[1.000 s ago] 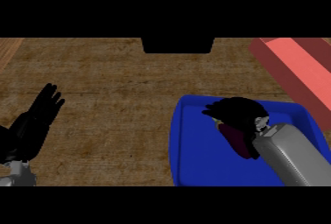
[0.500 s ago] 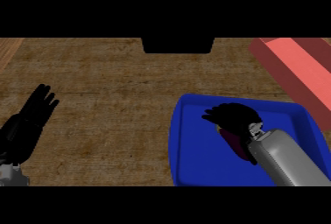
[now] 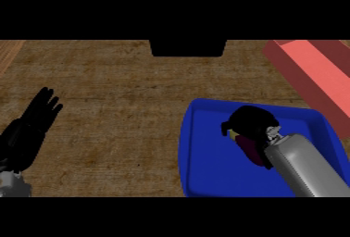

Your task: Pick the eggplant from the tray and place it in the cardboard box

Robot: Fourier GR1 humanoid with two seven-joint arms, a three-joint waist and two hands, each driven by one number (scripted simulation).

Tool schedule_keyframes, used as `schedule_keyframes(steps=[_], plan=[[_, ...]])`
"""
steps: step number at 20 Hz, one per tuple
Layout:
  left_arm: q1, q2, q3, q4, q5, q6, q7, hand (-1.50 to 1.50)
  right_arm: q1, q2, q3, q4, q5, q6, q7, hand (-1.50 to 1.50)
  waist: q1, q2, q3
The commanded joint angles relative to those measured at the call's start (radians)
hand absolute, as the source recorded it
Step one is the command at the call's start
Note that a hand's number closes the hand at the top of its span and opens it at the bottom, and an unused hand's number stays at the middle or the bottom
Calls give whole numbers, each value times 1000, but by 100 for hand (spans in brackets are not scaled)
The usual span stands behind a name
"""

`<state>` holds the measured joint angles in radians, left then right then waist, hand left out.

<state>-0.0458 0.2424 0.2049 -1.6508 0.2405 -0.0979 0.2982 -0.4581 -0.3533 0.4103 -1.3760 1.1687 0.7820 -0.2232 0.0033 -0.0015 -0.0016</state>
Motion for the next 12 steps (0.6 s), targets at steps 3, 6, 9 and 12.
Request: schedule_keyframes(steps=[3, 6, 9, 12], plan=[[-2, -2, 14, 48, -19, -25, -52, 0, -11, 46, -1, 84, 53, -89, -63, 150, 2, 2, 2], [-28, -24, -2, 44, -24, 10, -36, 0, -70, 126, -175, 162, 12, -79, 120, 150, 4, 5, 2], [3, -21, 0, 26, -28, 5, -47, 0, -77, 163, -400, 237, -13, -164, 327, 150, 7, 13, 3], [-20, -37, -27, 30, -29, -1, -43, 0, -164, 202, -529, 309, -28, -218, 475, 150, 19, 16, 2]])
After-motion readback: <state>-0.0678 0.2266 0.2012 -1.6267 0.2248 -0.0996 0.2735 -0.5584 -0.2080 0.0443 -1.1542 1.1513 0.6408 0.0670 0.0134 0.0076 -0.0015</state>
